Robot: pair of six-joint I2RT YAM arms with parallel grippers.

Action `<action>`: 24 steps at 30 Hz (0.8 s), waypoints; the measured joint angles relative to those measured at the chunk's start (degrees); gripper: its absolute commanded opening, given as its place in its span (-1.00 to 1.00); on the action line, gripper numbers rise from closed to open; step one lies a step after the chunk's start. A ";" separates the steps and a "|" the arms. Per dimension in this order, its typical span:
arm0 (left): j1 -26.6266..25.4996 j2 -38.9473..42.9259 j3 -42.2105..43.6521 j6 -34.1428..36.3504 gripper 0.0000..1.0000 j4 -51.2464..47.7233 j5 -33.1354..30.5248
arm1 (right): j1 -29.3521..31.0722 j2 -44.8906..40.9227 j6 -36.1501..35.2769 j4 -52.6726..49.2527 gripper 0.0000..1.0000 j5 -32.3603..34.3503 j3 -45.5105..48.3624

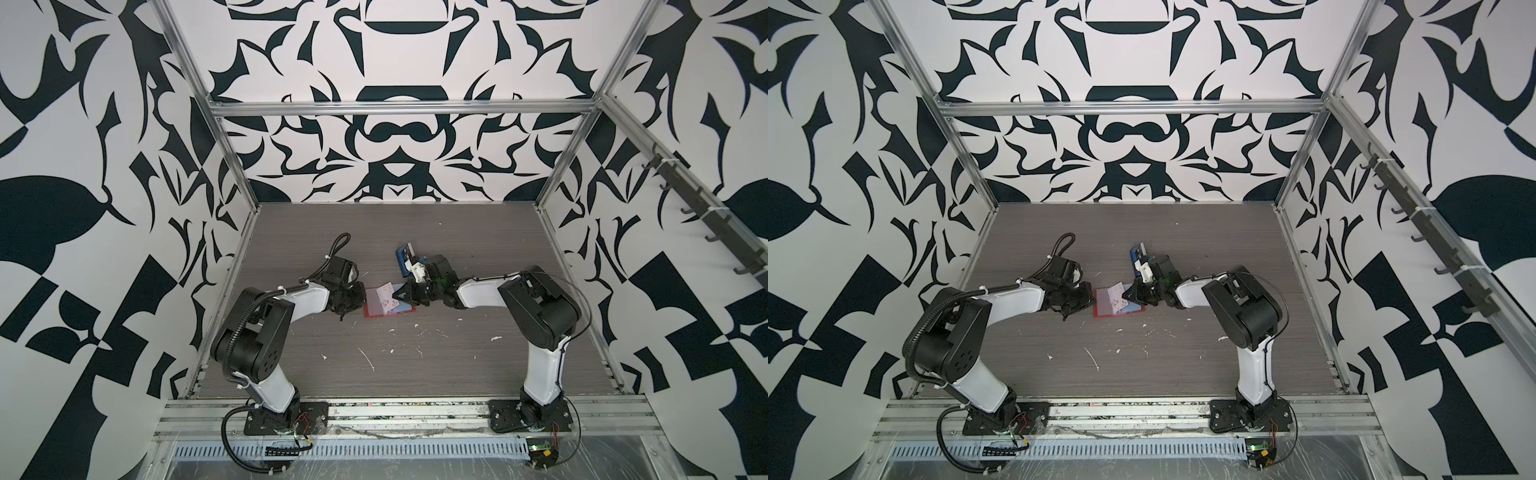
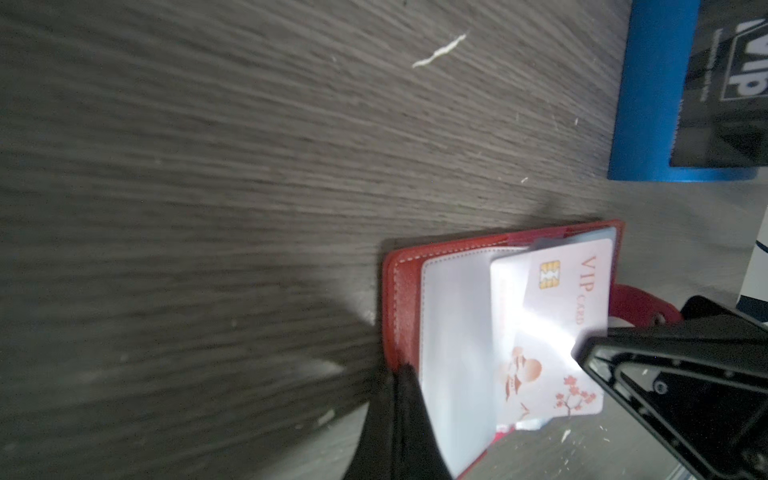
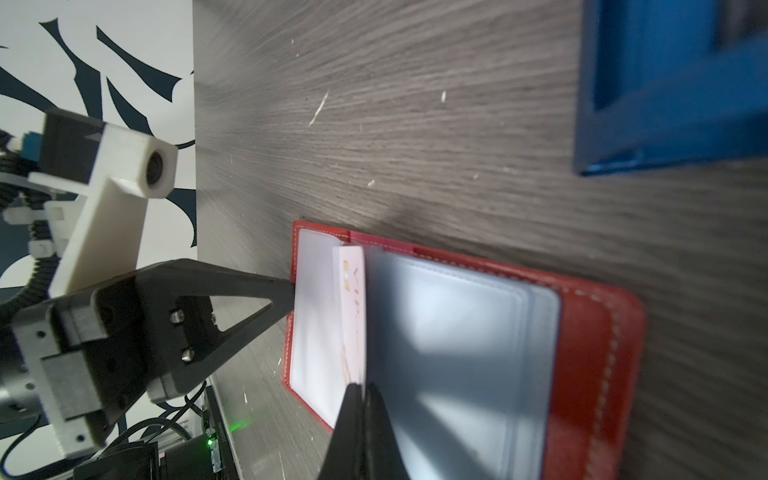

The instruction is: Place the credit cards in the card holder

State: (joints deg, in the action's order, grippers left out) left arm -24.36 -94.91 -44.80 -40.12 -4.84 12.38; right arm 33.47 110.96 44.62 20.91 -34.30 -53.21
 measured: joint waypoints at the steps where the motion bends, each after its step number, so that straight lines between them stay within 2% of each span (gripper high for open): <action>1: -0.04 0.07 0.17 -0.22 -1.00 0.31 -0.13 | 0.00 0.00 0.22 0.50 -1.00 0.04 0.35; 24: -0.52 0.13 0.48 -1.05 -1.00 1.20 -0.70 | 2.01 0.00 4.61 6.80 -1.00 1.79 2.97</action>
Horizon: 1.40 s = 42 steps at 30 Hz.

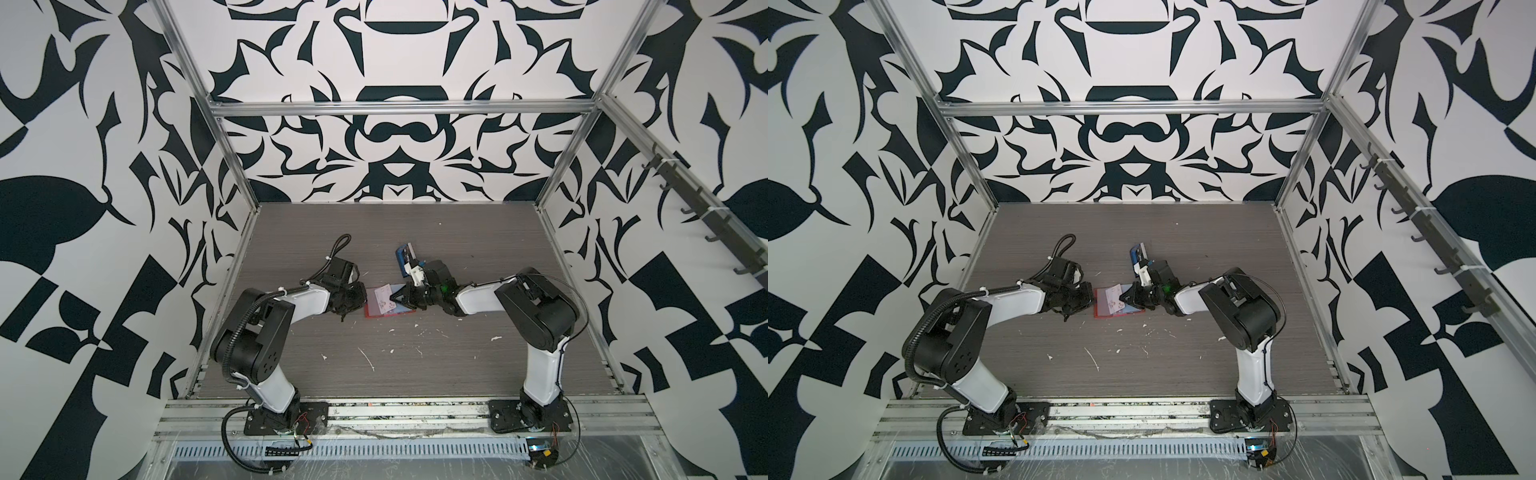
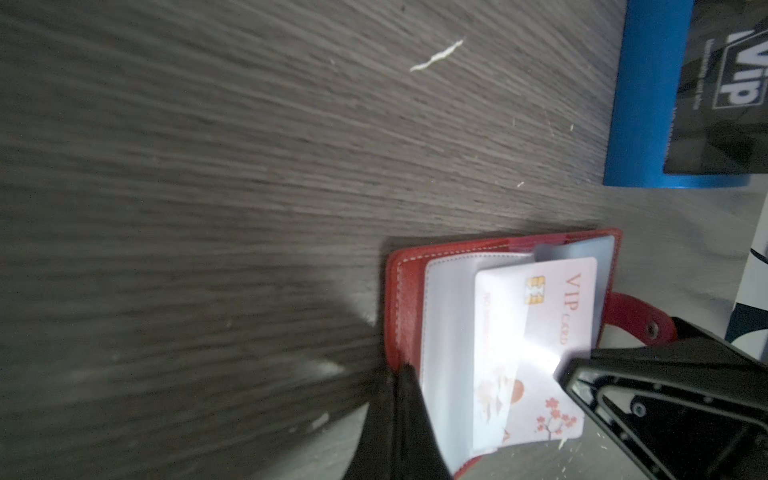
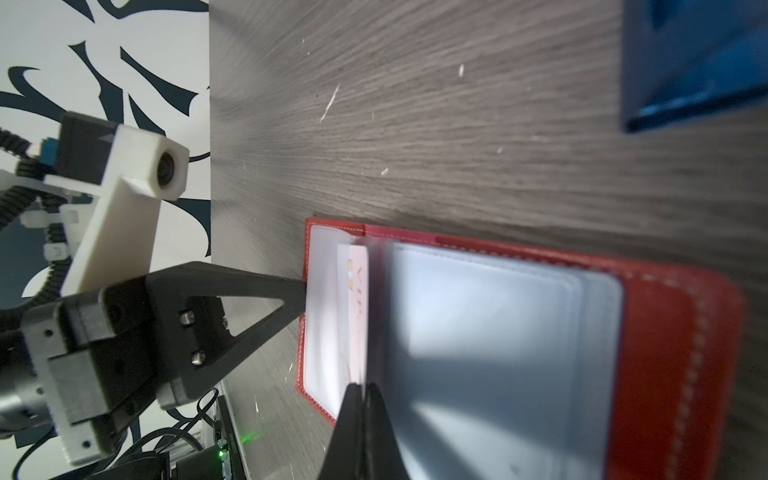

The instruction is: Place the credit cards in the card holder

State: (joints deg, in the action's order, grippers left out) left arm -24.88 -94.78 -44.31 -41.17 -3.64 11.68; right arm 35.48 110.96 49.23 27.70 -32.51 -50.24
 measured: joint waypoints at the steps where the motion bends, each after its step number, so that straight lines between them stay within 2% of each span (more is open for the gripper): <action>1: 0.00 0.00 0.00 0.00 -1.00 0.00 0.02 | 0.04 0.00 0.00 -0.04 -0.99 0.15 0.00; 5: -0.04 0.00 0.00 0.02 -1.00 0.04 0.09 | 0.52 0.00 -0.63 -2.25 -0.55 1.51 -0.02; 9: -0.31 0.00 0.00 0.04 -1.00 0.04 0.11 | 1.75 -1.51 -3.93 -7.80 -0.31 3.72 -1.81; 14: -0.42 0.00 0.00 0.42 -1.00 0.00 0.59 | 3.58 -3.56 -9.14 -19.02 -0.12 9.46 -5.90; 20: -0.42 0.00 0.00 0.92 -1.00 -0.07 0.98 | 5.49 -3.89 -14.43 -29.79 -0.05 16.76 -10.82; 26: -0.42 0.00 0.00 1.40 -1.00 -0.22 1.16 | 6.75 -3.98 -18.03 -37.77 -0.11 23.82 -14.38; 29: -0.42 0.00 0.00 1.66 -1.00 -0.26 1.18 | 7.43 -3.96 -19.32 -41.88 -0.24 27.47 -16.96; 36: -0.42 0.00 0.00 2.01 -1.00 -0.33 1.18 | 8.70 -1.25 -21.57 -48.24 -0.70 34.27 -24.15; 42: -0.42 0.00 -0.02 2.14 -1.00 -0.37 1.20 | 9.75 3.69 -22.67 -52.74 -0.83 37.38 -27.69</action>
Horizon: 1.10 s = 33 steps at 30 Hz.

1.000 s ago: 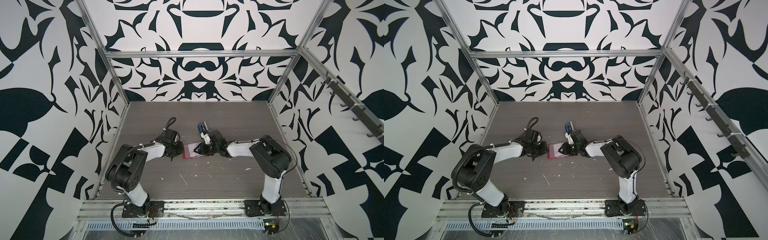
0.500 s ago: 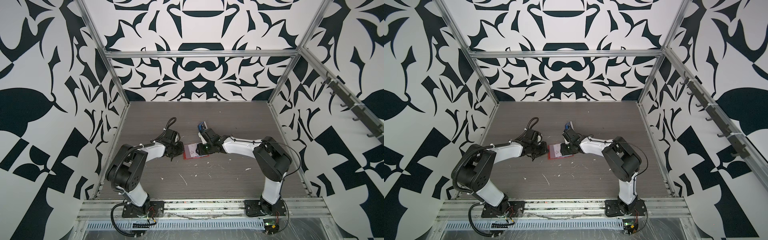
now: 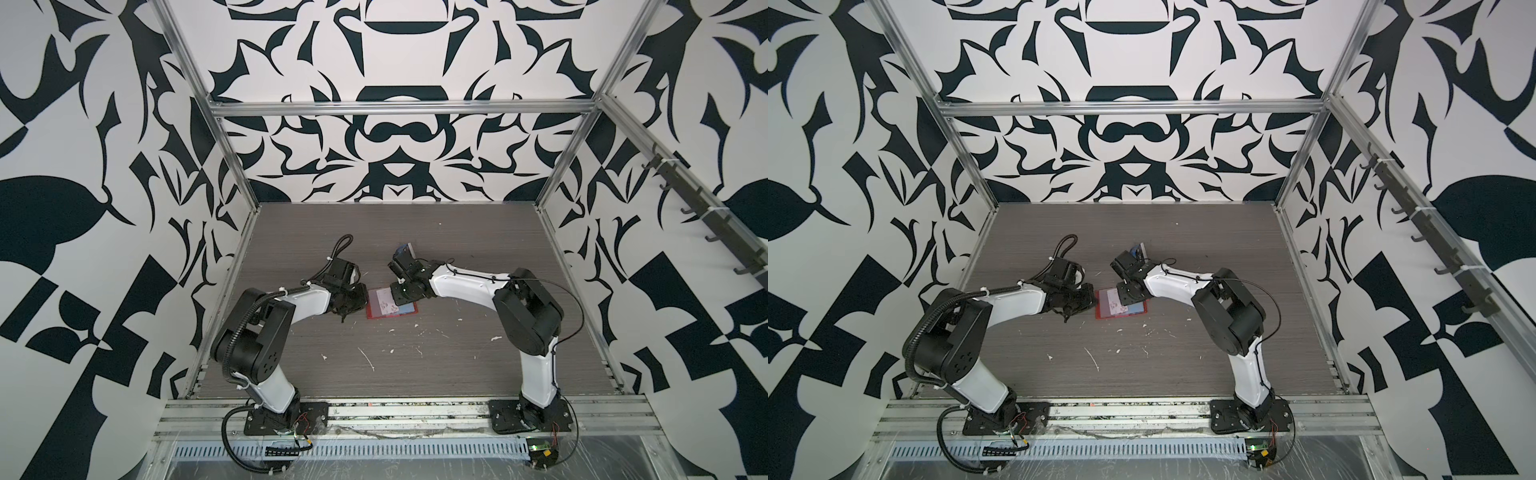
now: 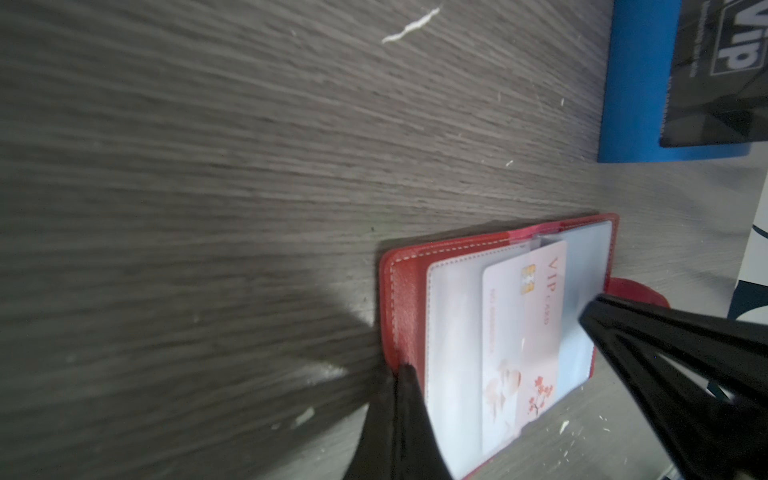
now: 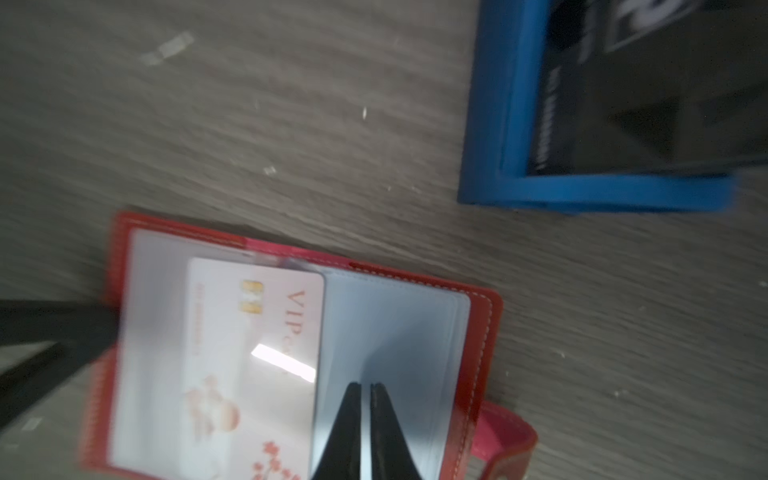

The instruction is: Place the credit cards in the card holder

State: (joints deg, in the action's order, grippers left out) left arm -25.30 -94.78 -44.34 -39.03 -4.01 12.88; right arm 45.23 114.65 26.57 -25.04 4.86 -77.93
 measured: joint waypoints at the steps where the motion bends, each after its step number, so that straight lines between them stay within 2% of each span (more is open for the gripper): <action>1: 0.00 0.00 0.00 0.02 -1.00 0.00 0.00 | 0.15 0.28 -0.02 -0.37 -0.83 0.39 -0.46; 8: -0.02 0.00 0.00 0.04 -1.00 -0.04 0.04 | 0.63 1.18 -0.44 -2.19 -0.93 0.13 -2.10; 24: 0.00 0.00 0.00 0.22 -1.00 -0.07 0.24 | 0.61 2.10 -0.98 -0.90 -0.99 -9.31 -3.13; 33: 0.00 -0.02 -0.13 0.66 -1.00 -0.31 0.42 | 0.61 2.08 -0.59 3.30 -0.98 -13.70 -1.33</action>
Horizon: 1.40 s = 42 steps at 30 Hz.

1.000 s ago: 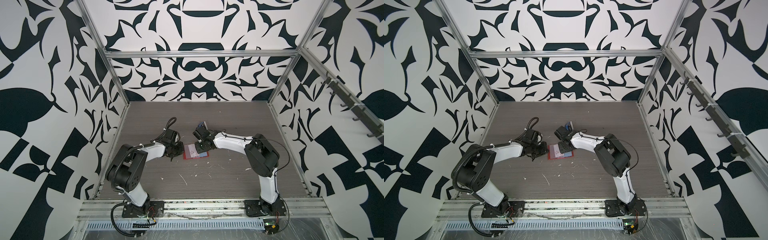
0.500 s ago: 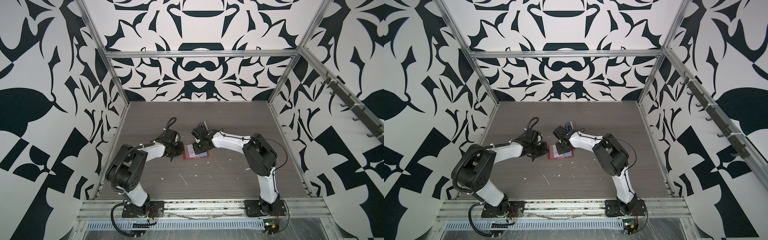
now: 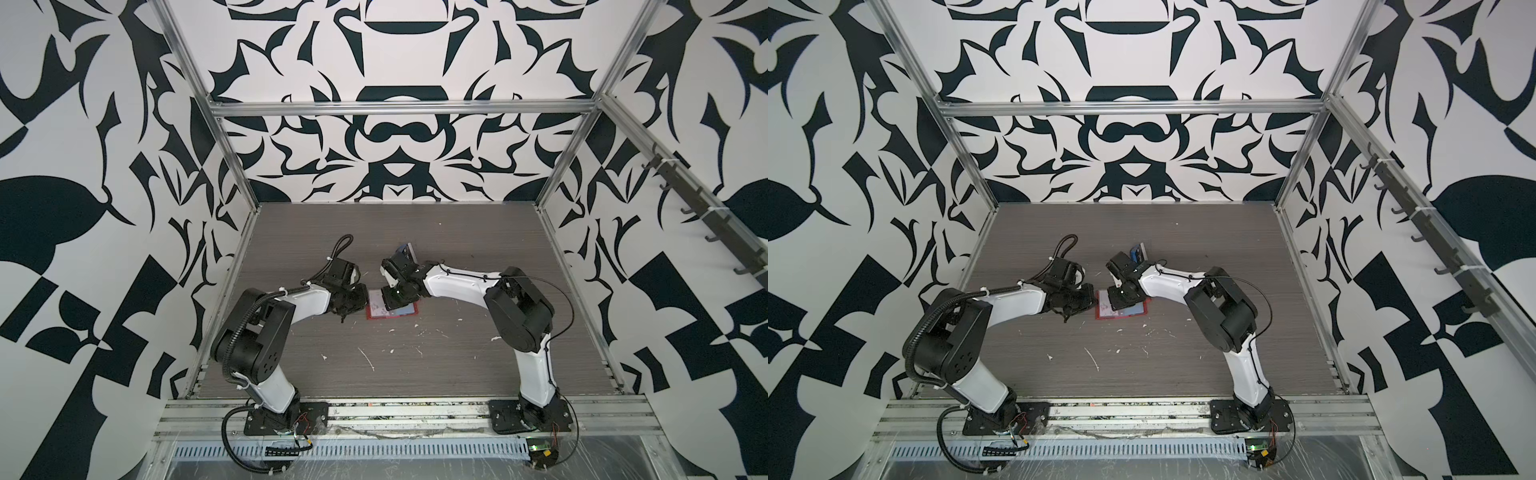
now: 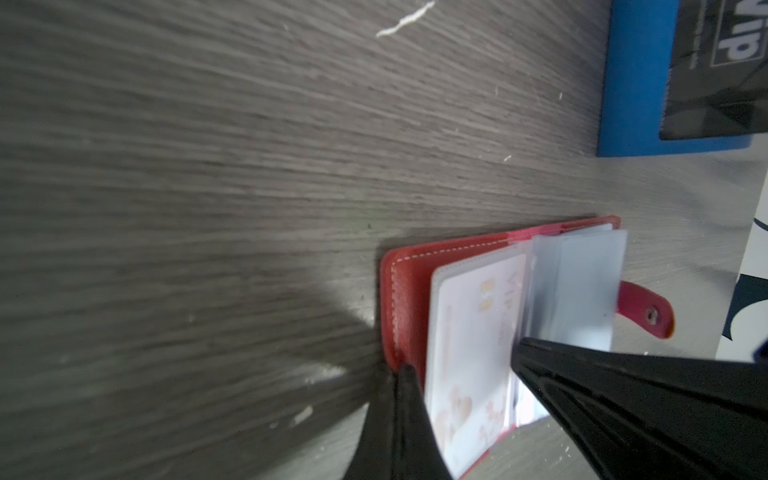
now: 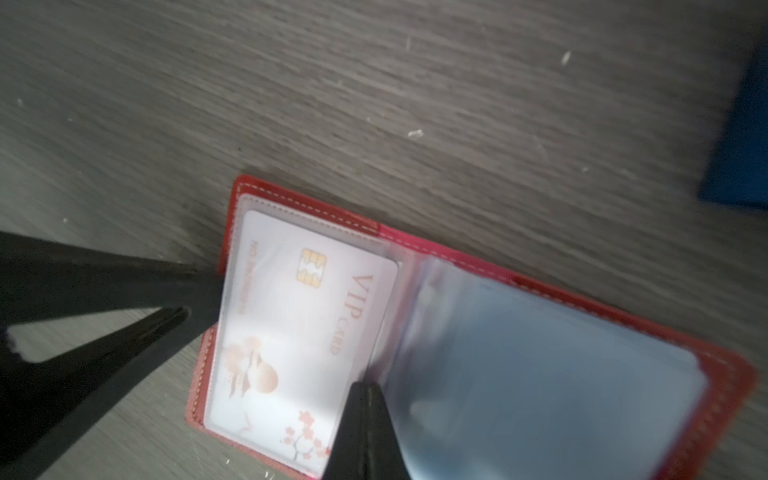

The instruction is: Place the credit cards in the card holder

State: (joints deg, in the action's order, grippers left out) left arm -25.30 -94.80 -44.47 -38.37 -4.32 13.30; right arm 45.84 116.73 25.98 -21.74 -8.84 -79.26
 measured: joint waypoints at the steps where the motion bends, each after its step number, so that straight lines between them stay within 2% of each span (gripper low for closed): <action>1: 0.00 -0.04 -0.09 0.09 -1.00 -0.15 0.00 | 0.00 0.00 0.04 0.26 -0.98 -0.09 0.15; 7: -0.02 -0.09 -1.16 1.16 -1.00 -2.38 -0.55 | 0.02 -1.97 0.57 1.42 -0.96 1.95 2.40; 14: -0.22 2.97 -3.06 3.65 -0.30 -7.74 -4.57 | -0.46 -8.90 0.85 1.51 -0.96 7.72 7.37; 17: -0.72 5.92 -3.89 4.44 -0.21 -9.22 -5.88 | -1.20 -9.97 0.87 1.62 -0.96 9.11 8.66; 20: -1.57 7.58 -5.07 4.98 -0.20 -9.18 -5.81 | -1.81 -9.84 0.87 1.55 -0.96 9.94 10.01; 25: -3.26 6.54 -6.32 5.22 -0.20 -7.41 -1.84 | -2.29 -9.75 1.05 1.16 -0.97 10.64 11.30; 36: -5.57 -4.00 -8.90 3.89 -0.32 -2.32 6.25 | -2.25 -8.98 1.25 1.31 -1.00 10.51 11.69; 42: -5.75 -6.67 -9.88 3.56 -0.37 -1.07 8.26 | -2.25 -8.98 1.49 1.49 -1.00 10.32 11.78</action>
State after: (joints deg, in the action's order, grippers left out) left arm -31.05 -101.47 -54.35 -34.81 -5.39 21.56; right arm 43.59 107.74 27.46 -20.25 1.48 -67.48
